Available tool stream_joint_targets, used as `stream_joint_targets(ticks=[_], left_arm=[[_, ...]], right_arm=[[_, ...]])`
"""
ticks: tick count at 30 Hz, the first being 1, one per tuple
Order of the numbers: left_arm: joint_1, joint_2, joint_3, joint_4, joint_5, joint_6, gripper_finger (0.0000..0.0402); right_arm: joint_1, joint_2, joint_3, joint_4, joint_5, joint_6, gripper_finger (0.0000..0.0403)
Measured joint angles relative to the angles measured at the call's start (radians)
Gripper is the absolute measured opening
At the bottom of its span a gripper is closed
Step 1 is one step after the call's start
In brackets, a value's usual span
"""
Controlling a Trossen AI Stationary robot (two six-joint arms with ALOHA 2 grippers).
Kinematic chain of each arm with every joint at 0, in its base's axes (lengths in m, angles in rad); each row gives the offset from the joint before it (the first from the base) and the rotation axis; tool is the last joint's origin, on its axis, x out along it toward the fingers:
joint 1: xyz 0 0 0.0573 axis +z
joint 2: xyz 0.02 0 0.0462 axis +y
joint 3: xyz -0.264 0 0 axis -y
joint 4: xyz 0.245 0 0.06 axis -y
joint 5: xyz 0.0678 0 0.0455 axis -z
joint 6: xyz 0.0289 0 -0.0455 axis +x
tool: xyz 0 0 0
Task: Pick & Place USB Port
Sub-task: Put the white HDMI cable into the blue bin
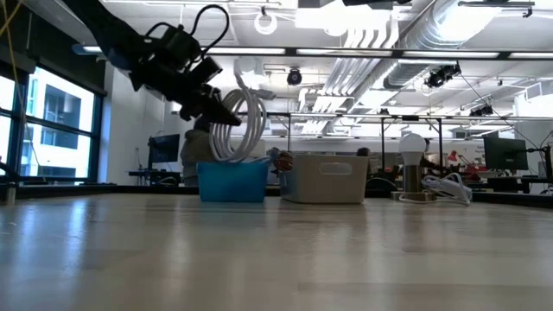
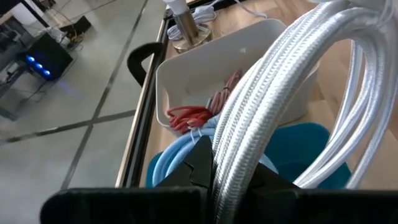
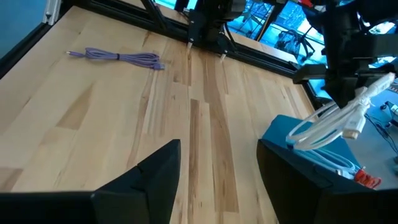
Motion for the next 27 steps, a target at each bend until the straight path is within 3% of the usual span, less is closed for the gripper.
stream_joint_targets(ticks=[12,20,27], left_arm=[[0.000,0.015,0.000,-0.027,-0.180,0.026,0.0010],[0.001,0.023,0.001,-0.086,-0.186,0.053,0.0011],[0.000,0.057,0.001,-0.090,-0.175,0.041,0.0066]], right_arm=[[0.000,0.000,0.000,0.000,-0.031,0.000,0.0204],[0.000,0.000,0.000,0.000,-0.031,0.000,0.0204],[0.000,0.000,0.000,0.000,-0.031,0.003,0.0204]])
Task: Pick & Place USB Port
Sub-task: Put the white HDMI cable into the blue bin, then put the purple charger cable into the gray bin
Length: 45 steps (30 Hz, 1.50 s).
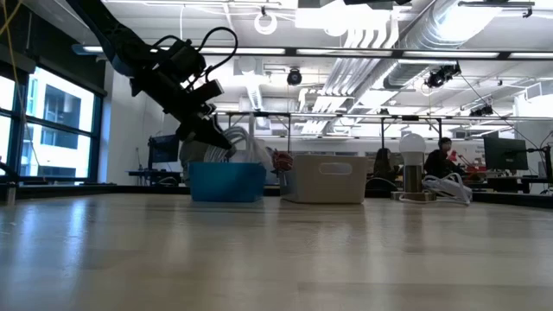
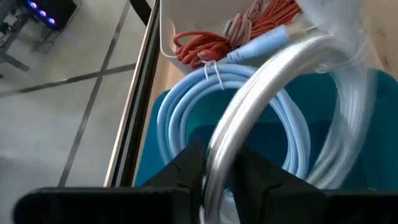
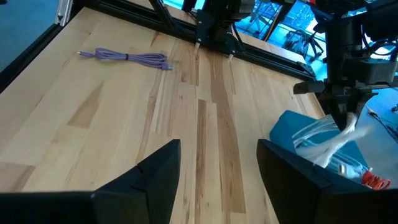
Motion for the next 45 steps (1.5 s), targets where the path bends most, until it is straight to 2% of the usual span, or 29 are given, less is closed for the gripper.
stream_joint_targets(ticks=[6,10,17,19,23,25,29,35,40,45], left_arm=[[0.000,0.002,0.000,0.019,-0.004,-0.043,0.0106],[0.000,0.002,0.000,0.057,0.044,-0.070,0.0136],[0.000,-0.004,0.026,0.029,0.054,-0.089,0.0192],[0.000,-0.013,0.040,0.020,0.109,-0.095,0.0204],[-0.001,-0.080,0.056,-0.002,0.301,-0.096,0.0217],[-0.011,-0.134,0.065,-0.052,0.338,-0.095,0.0217],[-0.044,-0.289,0.067,-0.211,0.296,-0.039,0.0218],[-0.148,-0.542,0.067,-0.501,0.155,-0.019,0.0218],[-0.275,-0.693,0.067,-0.711,0.042,-0.096,0.0218],[-0.412,-0.781,0.067,-0.895,-0.013,-0.207,0.0218]], right_arm=[[0.000,0.000,0.000,0.000,-0.002,0.002,0.0204],[0.000,0.000,0.000,0.000,-0.002,-0.003,0.0204],[0.000,0.000,0.000,-0.001,-0.003,-0.002,0.0204],[0.000,0.000,0.000,-0.006,-0.003,-0.002,0.0204],[0.000,0.000,0.000,-0.035,-0.004,0.014,0.0204],[0.000,0.000,0.000,-0.047,-0.002,0.022,0.0204],[0.000,0.000,0.000,-0.054,-0.002,0.023,0.0204],[0.000,0.000,0.000,-0.058,-0.010,0.022,0.0204],[-0.001,0.000,0.000,-0.058,-0.060,0.021,0.0204],[-0.001,0.000,0.000,-0.058,-0.074,0.021,0.0204]])
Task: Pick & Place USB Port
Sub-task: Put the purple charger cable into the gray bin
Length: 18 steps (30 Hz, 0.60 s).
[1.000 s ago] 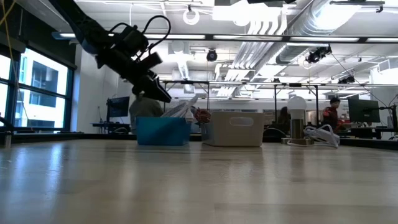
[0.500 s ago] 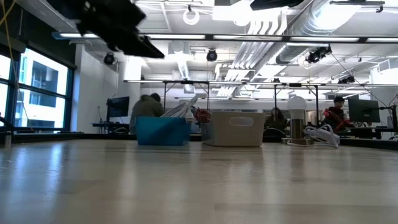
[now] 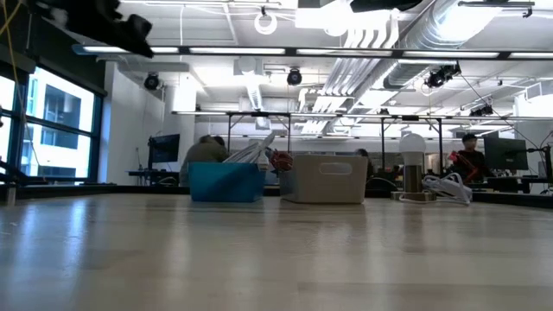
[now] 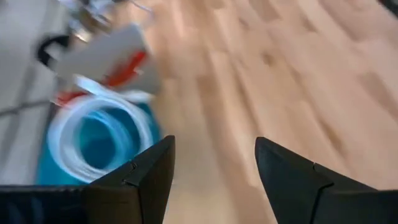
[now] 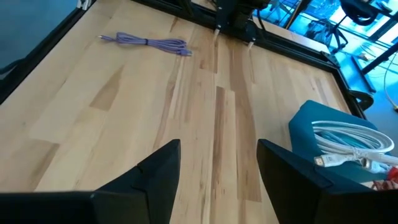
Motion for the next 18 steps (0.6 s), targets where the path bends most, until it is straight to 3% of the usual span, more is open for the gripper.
stream_joint_targets(ticks=[4,11,18], left_arm=[[-0.119,-0.015,-0.028,-0.074,-0.017,-0.082,0.0218],[-0.303,-0.010,-0.148,-0.036,-0.012,-0.172,0.0218],[-0.442,-0.010,-0.258,-0.031,-0.045,-0.391,0.0218]], right_arm=[[0.000,0.000,0.000,0.001,0.005,0.002,0.0204],[0.000,0.000,0.000,0.001,0.005,0.014,0.0204],[-0.004,0.000,0.000,0.001,0.000,0.022,0.0204]])
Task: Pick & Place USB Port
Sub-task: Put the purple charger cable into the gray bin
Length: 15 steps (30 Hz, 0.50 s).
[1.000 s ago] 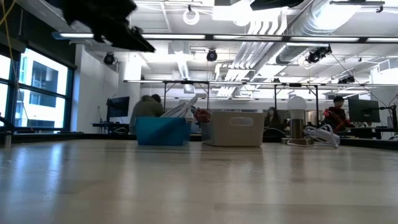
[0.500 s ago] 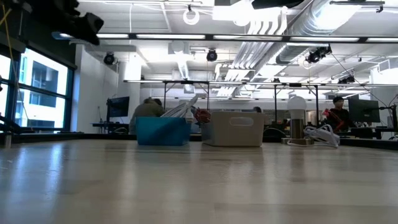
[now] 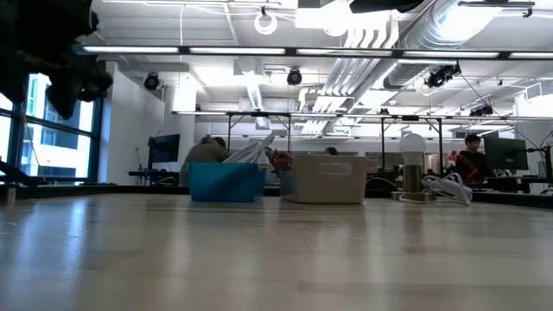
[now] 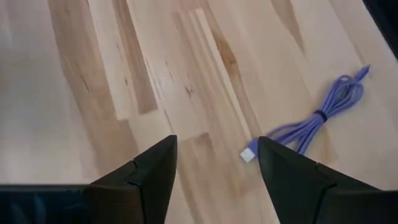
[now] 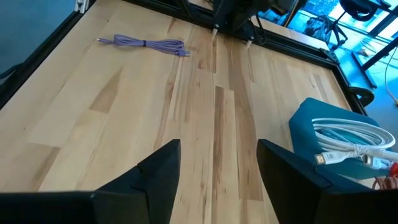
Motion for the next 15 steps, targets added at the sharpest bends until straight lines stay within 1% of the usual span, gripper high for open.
stream_joint_targets(ticks=[2,7,15], left_arm=[[-0.032,0.000,-0.019,0.031,-0.020,-0.090,0.0218],[-0.105,0.000,-0.049,0.116,-0.023,-0.337,0.0218],[-0.260,0.009,-0.052,0.115,-0.064,-0.550,0.0218]], right_arm=[[-0.005,0.000,0.000,0.000,-0.002,0.000,0.0204],[-0.024,0.000,0.000,0.000,-0.026,0.000,0.0204],[-0.035,0.000,0.000,-0.003,-0.056,-0.005,0.0204]])
